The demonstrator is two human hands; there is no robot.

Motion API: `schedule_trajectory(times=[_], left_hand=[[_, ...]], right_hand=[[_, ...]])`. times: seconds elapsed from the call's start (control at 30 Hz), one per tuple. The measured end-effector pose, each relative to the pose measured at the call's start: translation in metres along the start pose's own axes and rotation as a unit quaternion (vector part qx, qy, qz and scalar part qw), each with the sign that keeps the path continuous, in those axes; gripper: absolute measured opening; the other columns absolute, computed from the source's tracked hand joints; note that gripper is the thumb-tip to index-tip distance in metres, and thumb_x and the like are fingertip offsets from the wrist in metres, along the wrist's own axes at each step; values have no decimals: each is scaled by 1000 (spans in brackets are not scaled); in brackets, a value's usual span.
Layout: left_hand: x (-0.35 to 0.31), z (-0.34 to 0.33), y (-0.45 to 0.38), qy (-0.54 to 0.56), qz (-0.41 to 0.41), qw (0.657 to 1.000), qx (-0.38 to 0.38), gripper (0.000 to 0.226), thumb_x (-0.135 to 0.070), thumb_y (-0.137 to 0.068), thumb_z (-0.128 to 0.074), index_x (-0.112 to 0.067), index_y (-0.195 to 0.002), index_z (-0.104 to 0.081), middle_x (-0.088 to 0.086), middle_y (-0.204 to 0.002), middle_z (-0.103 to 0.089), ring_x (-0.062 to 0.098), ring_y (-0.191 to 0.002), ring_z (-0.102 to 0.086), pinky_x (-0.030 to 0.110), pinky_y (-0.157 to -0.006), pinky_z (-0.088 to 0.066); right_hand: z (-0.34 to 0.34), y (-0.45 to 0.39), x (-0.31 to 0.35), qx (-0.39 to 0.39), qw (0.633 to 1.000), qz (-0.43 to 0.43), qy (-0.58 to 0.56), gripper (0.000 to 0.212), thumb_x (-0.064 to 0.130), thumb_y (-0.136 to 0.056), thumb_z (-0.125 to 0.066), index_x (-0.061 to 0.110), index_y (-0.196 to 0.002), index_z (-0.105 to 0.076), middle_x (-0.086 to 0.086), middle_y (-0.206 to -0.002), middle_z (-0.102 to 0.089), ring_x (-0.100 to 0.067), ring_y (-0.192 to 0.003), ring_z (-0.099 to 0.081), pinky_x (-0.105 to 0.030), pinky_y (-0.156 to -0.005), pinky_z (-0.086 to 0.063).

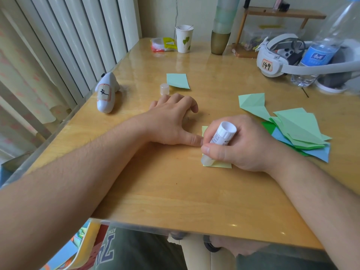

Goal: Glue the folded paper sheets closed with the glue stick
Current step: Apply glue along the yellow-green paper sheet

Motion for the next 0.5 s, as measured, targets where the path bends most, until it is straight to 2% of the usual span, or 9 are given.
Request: schedule_trajectory(times=[0.17, 0.3, 0.4, 0.5], left_hand=[[0, 0, 0, -1, 1, 1000, -2, 96, -94, -42, -49, -46, -125, -39, -14, -134, -37, 14, -125, -27, 41, -111, -26], [0, 0, -1, -10, -4, 1000, -4, 94, -97, -47, -53, -46, -126, -40, -15, -134, -36, 15, -127, -28, 41, -109, -26], [0, 0, -1, -17, -6, 1000, -10, 88, -92, -57, -63, -44, -128, -40, -14, -136, -36, 18, -131, -29, 41, -110, -25], [0, 1, -1, -18, -7, 1000, -10, 87, -91, -58, -63, -45, -128, -40, -15, -133, -35, 18, -132, -28, 40, -110, -25]], right_hand=[[2, 1, 3, 11, 999, -11, 31, 18, 40, -73, -79, 24, -75, -71, -1, -78, -71, -19, -74, -64, -33, -64, -49], [7, 5, 7, 12, 997, -16, 76, 16, 37, -69, -77, 23, -74, -70, -1, -78, -67, -15, -70, -61, -36, -66, -50], [12, 7, 8, 10, 994, -28, 104, 20, 41, -67, -75, 22, -73, -69, 1, -79, -65, -14, -70, -60, -39, -67, -50], [17, 8, 6, 10, 992, -42, 120, 24, 46, -64, -72, 23, -72, -69, 2, -79, -65, -13, -69, -59, -42, -71, -53]])
Point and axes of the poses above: each hand's wrist, its own y-axis away from the middle knuckle, its own z-axis out of the back of the hand, x = y × z, the point moved 7 cm from there along -y, towards the middle knuckle
